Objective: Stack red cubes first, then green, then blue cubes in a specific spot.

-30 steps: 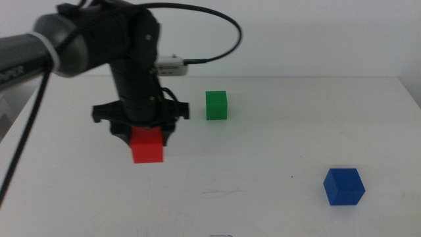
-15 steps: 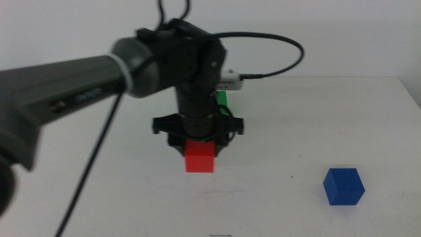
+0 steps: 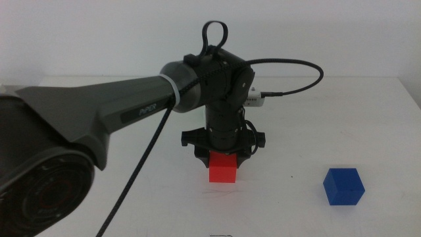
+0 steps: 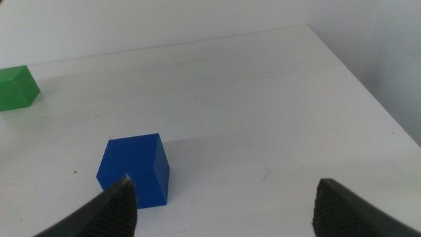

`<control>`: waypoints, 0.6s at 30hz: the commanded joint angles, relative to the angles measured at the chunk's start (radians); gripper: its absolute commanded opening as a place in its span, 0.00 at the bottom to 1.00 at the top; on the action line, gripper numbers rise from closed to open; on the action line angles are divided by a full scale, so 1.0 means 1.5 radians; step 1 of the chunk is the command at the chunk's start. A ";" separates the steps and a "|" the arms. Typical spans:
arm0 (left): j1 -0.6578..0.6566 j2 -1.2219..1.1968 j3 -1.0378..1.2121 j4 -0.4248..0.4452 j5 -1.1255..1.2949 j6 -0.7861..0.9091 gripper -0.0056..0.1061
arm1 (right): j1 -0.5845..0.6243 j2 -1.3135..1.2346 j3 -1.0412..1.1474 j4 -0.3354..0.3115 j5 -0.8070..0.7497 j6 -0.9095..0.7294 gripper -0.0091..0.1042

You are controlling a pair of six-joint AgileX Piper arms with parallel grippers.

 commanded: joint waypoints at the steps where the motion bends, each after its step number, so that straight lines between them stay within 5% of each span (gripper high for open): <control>1: -0.002 -0.031 -0.023 -0.006 -0.022 -0.011 0.04 | -0.004 -0.015 -0.012 -0.007 -0.051 -0.007 0.71; 18: -0.002 -0.001 -0.023 -0.013 0.002 -0.028 0.04 | -0.004 -0.015 -0.012 -0.007 -0.051 -0.007 0.71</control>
